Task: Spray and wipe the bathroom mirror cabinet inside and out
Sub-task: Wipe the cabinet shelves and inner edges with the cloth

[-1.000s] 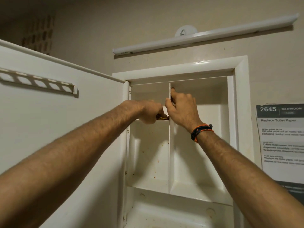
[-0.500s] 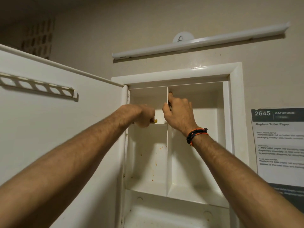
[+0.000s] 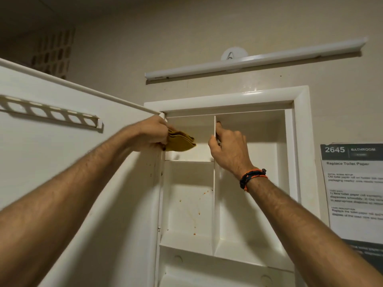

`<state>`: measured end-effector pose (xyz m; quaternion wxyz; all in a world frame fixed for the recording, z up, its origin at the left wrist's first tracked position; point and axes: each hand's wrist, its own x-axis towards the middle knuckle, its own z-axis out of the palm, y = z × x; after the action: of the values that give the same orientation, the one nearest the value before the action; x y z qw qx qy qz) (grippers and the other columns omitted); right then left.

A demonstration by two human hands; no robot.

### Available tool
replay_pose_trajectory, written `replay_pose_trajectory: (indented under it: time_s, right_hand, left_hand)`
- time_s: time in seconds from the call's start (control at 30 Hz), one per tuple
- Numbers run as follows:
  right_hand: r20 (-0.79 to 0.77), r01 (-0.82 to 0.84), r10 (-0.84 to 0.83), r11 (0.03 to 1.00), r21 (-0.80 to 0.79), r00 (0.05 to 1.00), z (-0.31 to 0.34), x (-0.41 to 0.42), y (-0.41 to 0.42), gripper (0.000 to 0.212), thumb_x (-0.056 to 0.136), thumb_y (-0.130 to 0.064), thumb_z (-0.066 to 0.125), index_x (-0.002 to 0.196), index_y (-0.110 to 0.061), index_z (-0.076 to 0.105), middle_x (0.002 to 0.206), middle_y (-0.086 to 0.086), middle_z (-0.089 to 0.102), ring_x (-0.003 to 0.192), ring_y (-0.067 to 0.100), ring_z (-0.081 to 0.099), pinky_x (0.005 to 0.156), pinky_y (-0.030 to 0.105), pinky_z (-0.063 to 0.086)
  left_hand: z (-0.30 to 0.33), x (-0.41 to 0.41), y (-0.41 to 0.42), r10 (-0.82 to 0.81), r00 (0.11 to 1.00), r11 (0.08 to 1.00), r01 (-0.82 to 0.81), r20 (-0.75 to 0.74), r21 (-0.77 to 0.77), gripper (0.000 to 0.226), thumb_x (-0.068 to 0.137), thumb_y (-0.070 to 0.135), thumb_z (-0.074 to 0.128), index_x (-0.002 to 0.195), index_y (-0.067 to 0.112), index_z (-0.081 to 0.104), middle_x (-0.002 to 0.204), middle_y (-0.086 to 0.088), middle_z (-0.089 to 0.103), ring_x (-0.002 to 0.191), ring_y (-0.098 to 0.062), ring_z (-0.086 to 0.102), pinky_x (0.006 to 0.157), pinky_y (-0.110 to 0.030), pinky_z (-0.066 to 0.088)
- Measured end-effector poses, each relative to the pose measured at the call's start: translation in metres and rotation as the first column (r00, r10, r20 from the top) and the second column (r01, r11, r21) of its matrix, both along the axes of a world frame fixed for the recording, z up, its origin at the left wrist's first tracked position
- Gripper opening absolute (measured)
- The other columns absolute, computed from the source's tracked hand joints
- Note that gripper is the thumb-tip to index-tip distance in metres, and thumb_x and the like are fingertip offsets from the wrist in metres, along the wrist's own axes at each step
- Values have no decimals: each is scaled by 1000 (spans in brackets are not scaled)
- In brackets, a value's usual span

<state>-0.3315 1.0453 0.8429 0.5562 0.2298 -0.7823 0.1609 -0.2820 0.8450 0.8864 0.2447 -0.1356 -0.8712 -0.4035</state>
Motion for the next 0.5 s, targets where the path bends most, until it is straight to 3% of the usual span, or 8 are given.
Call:
replay_pose_trajectory:
  time_s: [0.07,0.1,0.17,0.23,0.3,0.37,0.4,0.5]
  right_hand:
    - [-6,-10,10,1000,0,1000,0,-1,1,39,96,-18,42,132,-8,51,62,2,56,69,30,57,80,40,48]
    - [-11,-11,11,1000,-1,1000,0,-2,0,40,95,-18,42,133,-8,50,62,2,56,68,31,57,79,39,48]
    - [-18,-13,13,1000,-2,1000,0,-3,1,40,95,-18,43,134,-7,50,60,0,54,66,29,55,78,38,47]
    - [-29,-15,15,1000,-3,999,-1,-5,1,41,95,-19,43,134,-7,50,58,-2,51,64,28,52,75,36,45]
    - [-47,-8,8,1000,-7,999,0,-9,2,42,95,-19,44,135,-7,50,58,-4,48,64,28,49,72,34,39]
    - [-63,-1,1,1000,-7,998,-1,-11,3,42,95,-19,45,135,-8,50,58,-4,48,64,27,47,69,32,33]
    - [-69,-1,1,1000,-5,998,-1,-12,3,42,95,-20,45,135,-8,50,59,-4,49,65,27,48,69,32,32]
    - [-79,-16,15,1000,-3,997,-2,-13,3,40,96,-21,45,133,-8,51,59,-4,51,65,28,52,71,34,41]
  left_hand:
    - [-5,-14,12,93,995,950,-76,-40,304,41,90,-14,42,126,-2,56,116,-20,61,85,-25,64,69,-36,60]
    - [-6,-22,20,136,989,921,-104,-59,375,44,91,-10,43,134,-2,49,117,-20,58,81,-23,62,63,-34,59]
    - [-8,-37,35,235,966,887,-166,-112,431,49,93,2,47,141,5,41,115,-16,57,80,-21,59,59,-33,56]
    - [-10,-46,48,344,928,853,-247,-139,460,39,93,11,51,132,9,47,117,-13,58,88,-25,60,70,-34,57]
    - [-11,-54,59,426,895,836,-332,-135,436,20,93,14,56,113,9,56,119,-14,60,99,-29,60,79,-35,54]
    - [-15,-62,70,463,873,847,-386,-152,366,12,94,15,58,104,8,59,113,-13,62,88,-24,58,68,-29,47]
    - [-17,-65,75,462,872,863,-400,-161,309,11,94,15,59,102,7,60,107,-12,61,81,-21,55,64,-26,43]
    - [-26,-75,85,432,875,902,-419,-219,108,18,92,9,59,110,4,62,108,-12,60,81,-18,52,67,-23,42]
